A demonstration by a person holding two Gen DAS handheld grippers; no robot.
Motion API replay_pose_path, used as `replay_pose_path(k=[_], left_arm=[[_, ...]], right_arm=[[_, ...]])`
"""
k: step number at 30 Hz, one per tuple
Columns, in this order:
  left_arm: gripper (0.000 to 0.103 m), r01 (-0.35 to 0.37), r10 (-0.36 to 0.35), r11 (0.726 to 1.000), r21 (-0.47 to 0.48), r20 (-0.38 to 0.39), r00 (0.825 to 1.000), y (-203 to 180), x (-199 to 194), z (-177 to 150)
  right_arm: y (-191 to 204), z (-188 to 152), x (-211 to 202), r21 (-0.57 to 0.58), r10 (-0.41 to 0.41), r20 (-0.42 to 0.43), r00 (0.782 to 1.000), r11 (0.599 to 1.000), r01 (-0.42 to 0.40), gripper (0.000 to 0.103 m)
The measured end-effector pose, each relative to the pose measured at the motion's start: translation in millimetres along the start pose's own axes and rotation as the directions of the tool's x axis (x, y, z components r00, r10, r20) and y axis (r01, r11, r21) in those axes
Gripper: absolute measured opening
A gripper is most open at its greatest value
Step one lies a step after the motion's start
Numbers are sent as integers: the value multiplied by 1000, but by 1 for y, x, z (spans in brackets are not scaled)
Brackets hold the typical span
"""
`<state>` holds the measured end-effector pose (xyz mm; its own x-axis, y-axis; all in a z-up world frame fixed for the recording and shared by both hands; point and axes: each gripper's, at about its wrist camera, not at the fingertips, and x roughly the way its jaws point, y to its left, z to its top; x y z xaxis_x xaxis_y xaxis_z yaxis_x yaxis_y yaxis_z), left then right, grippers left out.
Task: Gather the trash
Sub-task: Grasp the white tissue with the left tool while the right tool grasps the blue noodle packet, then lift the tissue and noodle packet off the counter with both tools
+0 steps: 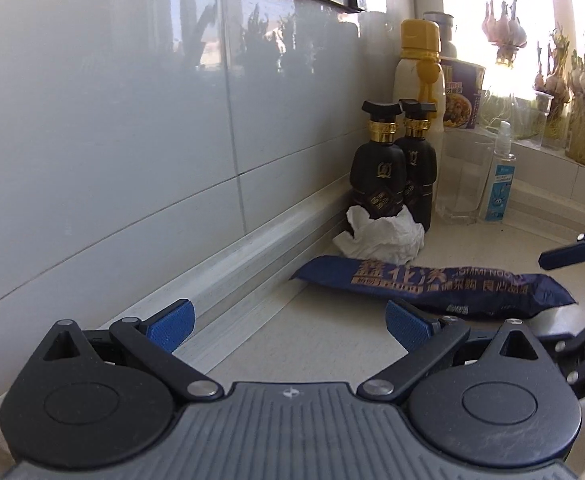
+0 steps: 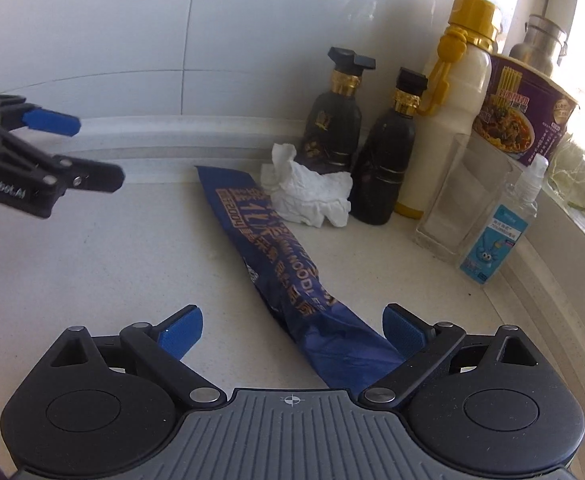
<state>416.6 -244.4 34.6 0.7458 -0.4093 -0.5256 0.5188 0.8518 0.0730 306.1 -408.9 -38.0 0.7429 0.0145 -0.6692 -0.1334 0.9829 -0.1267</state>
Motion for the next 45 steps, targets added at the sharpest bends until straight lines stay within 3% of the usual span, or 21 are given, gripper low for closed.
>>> replay_pose_path(k=[3,7,10,14,17,20,23,24,25,27,33,45], left_arm=[[101,75,-75,997,19,-2,997,-15,22,11],[99,112,-112,993,48,-4,994,-39,47,23],[99,106,-106,992,72,-5,994,-52,64,32],[89,96,-94,993,65,-31,995,-60,87,38],[77,86,-82,994,60,-69,994,-65,101,39],[57,89,-86,996,25,-111,990,-66,110,38],[34,73,-75,997,-22,-118,990,-62,113,35],[20,72,-76,997,-38,-121,990,-61,113,34],[12,70,-76,996,-53,-124,989,-59,112,33],[9,63,-73,994,-89,-119,990,-55,109,31],[7,44,-55,992,-119,-92,994,-55,87,32],[7,-10,4,993,-121,-51,999,-49,32,47]], right_arm=[[-5,-6,8,-3,26,-18,999,1000,-27,98],[-5,-10,16,-21,35,-19,999,999,-36,98],[-7,-7,20,-20,37,-12,999,999,-38,97],[-8,-5,24,-25,38,3,999,999,-38,96],[-10,-4,25,-23,39,16,999,999,-39,96],[-13,-4,26,1,45,25,999,999,-46,94],[-11,-3,26,14,59,33,998,998,-60,90],[-11,-3,26,21,69,37,997,997,-70,84],[-10,-4,26,33,80,38,996,996,-82,79],[-8,-3,28,58,85,28,996,995,-87,53],[3,-1,21,61,118,9,993,991,-119,32],[22,7,-14,71,107,0,994,992,-107,25]])
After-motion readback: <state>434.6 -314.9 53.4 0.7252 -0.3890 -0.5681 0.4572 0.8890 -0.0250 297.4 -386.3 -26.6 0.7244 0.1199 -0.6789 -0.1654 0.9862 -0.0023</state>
